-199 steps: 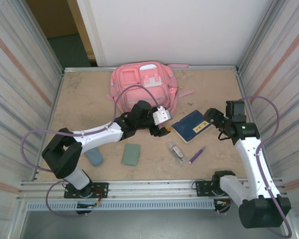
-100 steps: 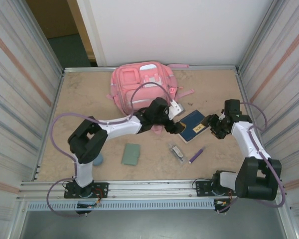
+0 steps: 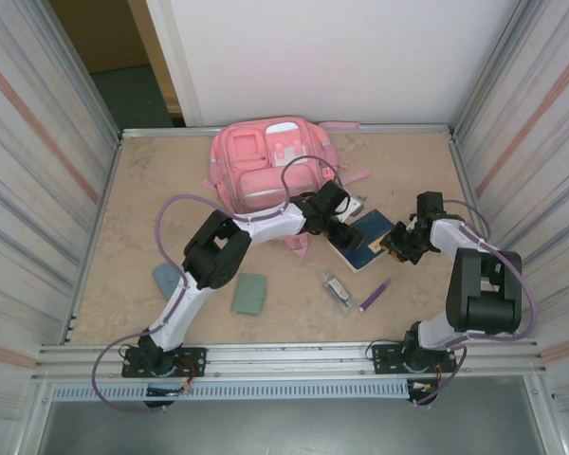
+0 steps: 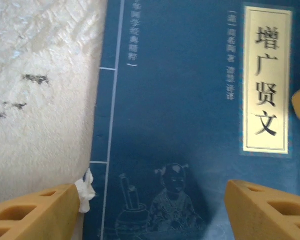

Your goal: Pack the student bag

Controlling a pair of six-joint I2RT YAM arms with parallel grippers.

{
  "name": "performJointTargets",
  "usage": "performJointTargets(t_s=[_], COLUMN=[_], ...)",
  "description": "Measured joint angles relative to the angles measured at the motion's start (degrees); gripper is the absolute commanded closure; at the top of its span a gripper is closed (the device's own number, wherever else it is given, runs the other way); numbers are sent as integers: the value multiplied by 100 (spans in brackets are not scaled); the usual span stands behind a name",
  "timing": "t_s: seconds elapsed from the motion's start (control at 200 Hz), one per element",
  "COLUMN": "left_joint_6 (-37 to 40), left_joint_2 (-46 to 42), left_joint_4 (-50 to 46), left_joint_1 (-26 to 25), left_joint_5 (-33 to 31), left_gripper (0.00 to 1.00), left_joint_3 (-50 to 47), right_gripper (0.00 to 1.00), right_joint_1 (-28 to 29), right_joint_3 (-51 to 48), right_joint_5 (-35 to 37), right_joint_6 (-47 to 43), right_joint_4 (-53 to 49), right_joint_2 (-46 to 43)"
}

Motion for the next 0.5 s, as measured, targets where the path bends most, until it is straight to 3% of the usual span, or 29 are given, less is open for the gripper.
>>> performJointTargets(t_s=[0.14,0.501], left_joint_6=[-227,-1095], left_joint_2=[282,55], left_joint_4=[-614,-922], left_joint_1=[-2,79], left_joint_5=[-2,286], left_gripper=[23,24], left_joint_3=[608,341], right_gripper=[83,94], right_joint_1=[4,15], right_joint_3=[0,358], right_joint_5=[2,37], right_joint_6=[-94,-850], right_joint_4=[42,-223], right_joint_2=[219,481])
